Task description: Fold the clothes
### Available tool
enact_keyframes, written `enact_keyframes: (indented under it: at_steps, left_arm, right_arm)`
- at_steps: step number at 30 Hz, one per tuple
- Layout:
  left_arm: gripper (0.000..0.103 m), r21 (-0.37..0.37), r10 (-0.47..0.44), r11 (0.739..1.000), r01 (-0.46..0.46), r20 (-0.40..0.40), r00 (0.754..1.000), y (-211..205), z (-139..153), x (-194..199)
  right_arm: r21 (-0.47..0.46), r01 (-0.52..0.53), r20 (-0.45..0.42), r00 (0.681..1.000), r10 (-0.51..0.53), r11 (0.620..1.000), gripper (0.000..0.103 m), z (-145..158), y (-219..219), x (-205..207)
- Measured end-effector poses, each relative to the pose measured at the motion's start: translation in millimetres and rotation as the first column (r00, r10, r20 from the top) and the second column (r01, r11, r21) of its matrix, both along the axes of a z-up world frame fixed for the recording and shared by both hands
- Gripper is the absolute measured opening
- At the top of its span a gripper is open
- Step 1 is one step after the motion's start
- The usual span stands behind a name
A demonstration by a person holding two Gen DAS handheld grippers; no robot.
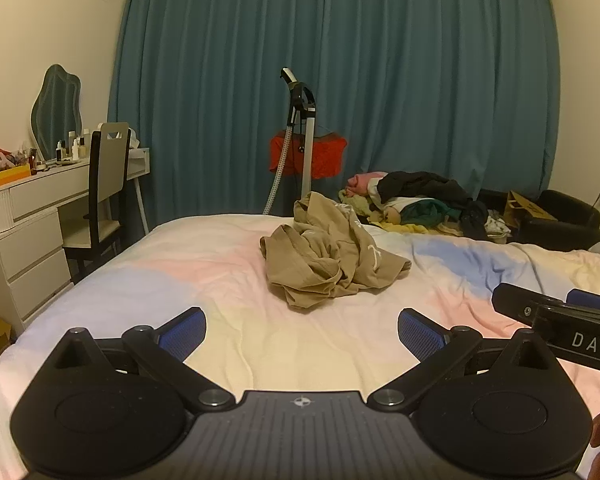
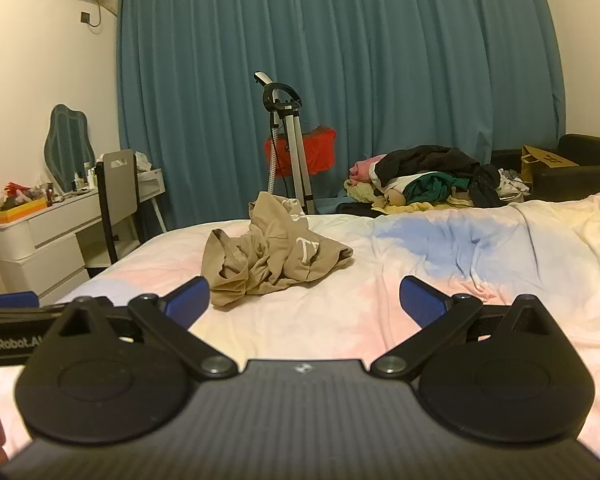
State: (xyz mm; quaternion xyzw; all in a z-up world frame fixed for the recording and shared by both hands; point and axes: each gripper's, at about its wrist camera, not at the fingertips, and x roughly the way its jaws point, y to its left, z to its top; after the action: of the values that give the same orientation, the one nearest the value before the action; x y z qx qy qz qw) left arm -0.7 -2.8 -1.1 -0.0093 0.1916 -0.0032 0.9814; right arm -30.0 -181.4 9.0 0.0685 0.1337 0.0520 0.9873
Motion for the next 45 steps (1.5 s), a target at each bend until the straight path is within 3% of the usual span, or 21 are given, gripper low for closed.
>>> enact_keyframes:
  at_steps: [5, 10, 45]
  left_arm:
    - [0.103, 0.032, -0.007, 0.999, 0.007, 0.003, 1.0, -7.3, -2.6, -1.4]
    - [0.103, 0.002, -0.015, 1.0, 0.015, -0.001, 1.0, -0.2, 3.9, -3.8]
    - [0.103, 0.016, 0.005, 1.0, -0.005, 0.002, 1.0, -7.3, -2.5, -5.3]
  right_arm:
    - [-0.019, 0.004, 0.014, 1.0, -0.004, 1.0, 0.103, -0.9, -2.8, 0.3]
    - [-0.007, 0.004, 0.008, 1.0, -0.003, 1.0, 0.103, -2.3, 4.6, -2.0]
    - [-0.002, 0.016, -0.005, 1.0, -0.016, 1.0, 0.103, -1.3, 2.3, -0.1]
